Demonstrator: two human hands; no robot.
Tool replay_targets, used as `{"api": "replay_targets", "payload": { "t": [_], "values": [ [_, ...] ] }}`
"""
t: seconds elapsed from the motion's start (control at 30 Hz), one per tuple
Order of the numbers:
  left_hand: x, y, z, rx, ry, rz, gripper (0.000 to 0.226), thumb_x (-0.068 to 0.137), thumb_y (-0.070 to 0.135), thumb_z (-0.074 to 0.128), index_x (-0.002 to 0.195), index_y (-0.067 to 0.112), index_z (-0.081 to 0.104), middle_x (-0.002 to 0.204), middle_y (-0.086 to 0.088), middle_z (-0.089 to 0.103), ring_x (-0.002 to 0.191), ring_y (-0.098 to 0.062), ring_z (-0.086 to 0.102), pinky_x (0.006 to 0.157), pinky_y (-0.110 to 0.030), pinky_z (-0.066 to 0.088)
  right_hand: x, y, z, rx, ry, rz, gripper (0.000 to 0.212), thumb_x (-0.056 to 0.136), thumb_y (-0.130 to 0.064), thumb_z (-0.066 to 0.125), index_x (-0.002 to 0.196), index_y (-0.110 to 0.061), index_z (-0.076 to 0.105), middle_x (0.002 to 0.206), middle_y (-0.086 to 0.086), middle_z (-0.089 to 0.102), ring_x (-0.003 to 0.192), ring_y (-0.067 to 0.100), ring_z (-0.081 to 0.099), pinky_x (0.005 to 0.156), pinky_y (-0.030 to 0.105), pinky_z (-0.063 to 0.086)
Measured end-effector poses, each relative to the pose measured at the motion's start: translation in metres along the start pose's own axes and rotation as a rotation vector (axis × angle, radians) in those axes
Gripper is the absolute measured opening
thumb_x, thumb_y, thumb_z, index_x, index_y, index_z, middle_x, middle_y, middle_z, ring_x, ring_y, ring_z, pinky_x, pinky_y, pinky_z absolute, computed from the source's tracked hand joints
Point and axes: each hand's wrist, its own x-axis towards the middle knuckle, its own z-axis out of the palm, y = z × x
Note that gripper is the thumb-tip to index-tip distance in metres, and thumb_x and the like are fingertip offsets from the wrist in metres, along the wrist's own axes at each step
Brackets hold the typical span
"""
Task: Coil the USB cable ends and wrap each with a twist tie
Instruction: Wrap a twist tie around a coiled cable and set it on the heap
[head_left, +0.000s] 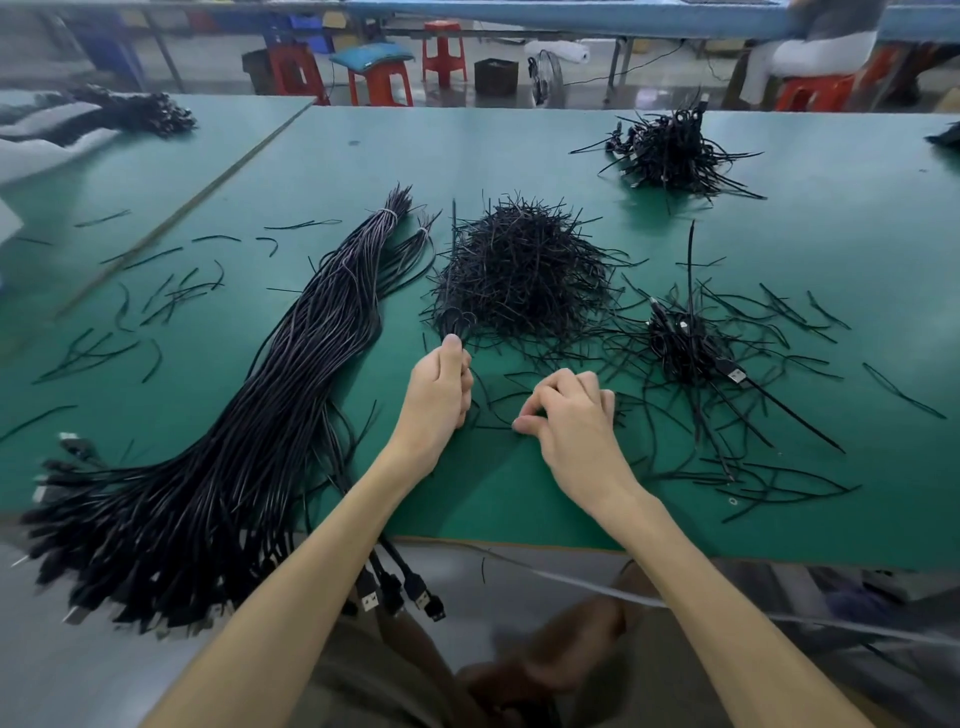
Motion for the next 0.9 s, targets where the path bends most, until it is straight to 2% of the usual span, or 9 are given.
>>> {"api": "replay_targets", "payload": {
  "t": [0.1,0.23,0.37,0.47,0.63,0.73,0.83,0.9],
  "values": [
    [-0.001,0.001,0.002,0.063,-0.010,0.017,0.040,0.111,0.040,0.030,0.076,0.021,0.032,0.059,0.012,0.027,0.048,-0.009,0.020,0.041,-0.020,0.022,-0.001,-0.002,0.000,-0.027,0.087,0.028,0.011,0.100,-0.023,0.059,0.091,-0.017,0.060,0.099,-0.004,0.054,0.099,0.019,0.042,0.083,0.031,0.023],
    [-0.001,0.000,0.004,0.151,0.015,0.048,0.043,0.111,0.041,0.030,0.073,0.020,0.032,0.059,0.013,0.029,0.049,-0.009,0.023,0.047,-0.023,0.024,0.004,0.002,-0.006,0.196,0.153,0.210,0.012,0.102,-0.027,0.058,0.092,-0.020,0.056,0.096,-0.008,0.057,0.098,0.015,0.043,0.083,0.030,0.022],
    [-0.003,-0.004,0.008,0.299,0.044,0.121,0.044,0.111,0.042,0.030,0.074,0.018,0.034,0.066,0.007,0.033,0.056,-0.012,0.028,0.056,-0.032,0.028,0.003,0.003,-0.007,0.166,0.169,0.218,0.010,0.099,-0.024,0.063,0.090,-0.020,0.061,0.098,-0.007,0.054,0.100,0.014,0.040,0.084,0.029,0.020],
    [-0.004,-0.007,0.009,0.379,0.057,0.173,0.045,0.110,0.045,0.030,0.077,0.016,0.037,0.065,0.006,0.035,0.056,-0.010,0.030,0.054,-0.027,0.030,0.004,0.003,-0.007,0.191,0.171,0.236,0.010,0.099,-0.025,0.063,0.091,-0.020,0.061,0.099,-0.007,0.055,0.101,0.014,0.040,0.085,0.029,0.021],
    [-0.002,-0.005,0.009,0.351,0.029,0.132,0.044,0.111,0.044,0.029,0.077,0.016,0.033,0.068,0.003,0.032,0.060,-0.015,0.028,0.059,-0.039,0.028,0.004,0.003,-0.014,0.431,0.206,0.301,0.010,0.101,-0.024,0.060,0.093,-0.017,0.060,0.095,-0.009,0.059,0.100,0.014,0.046,0.095,0.037,0.040],
    [-0.002,-0.007,0.013,0.540,0.017,0.161,0.049,0.110,0.045,0.027,0.075,0.014,0.039,0.066,0.002,0.042,0.058,-0.016,0.037,0.059,-0.036,0.032,0.002,-0.003,-0.016,0.503,0.210,0.199,0.009,0.101,-0.019,0.060,0.092,-0.019,0.058,0.095,-0.009,0.057,0.096,0.016,0.054,0.088,0.031,0.047],
    [-0.004,-0.007,0.021,0.843,-0.026,0.232,0.047,0.107,0.049,0.018,0.072,0.021,0.033,0.062,0.003,0.047,0.057,-0.020,0.044,0.058,-0.039,0.030,0.000,-0.006,-0.017,0.493,0.216,0.028,0.008,0.100,-0.015,0.061,0.093,-0.016,0.057,0.093,-0.010,0.053,0.090,0.010,0.052,0.082,0.015,0.040],
    [-0.006,-0.007,0.024,0.992,-0.051,0.312,0.045,0.102,0.052,0.013,0.073,0.023,0.030,0.059,0.004,0.044,0.055,-0.025,0.043,0.057,-0.039,0.028,-0.002,-0.005,-0.018,0.497,0.233,-0.016,0.008,0.101,-0.013,0.060,0.094,-0.014,0.057,0.092,-0.009,0.052,0.087,0.005,0.051,0.080,0.012,0.038]
  ]
}}
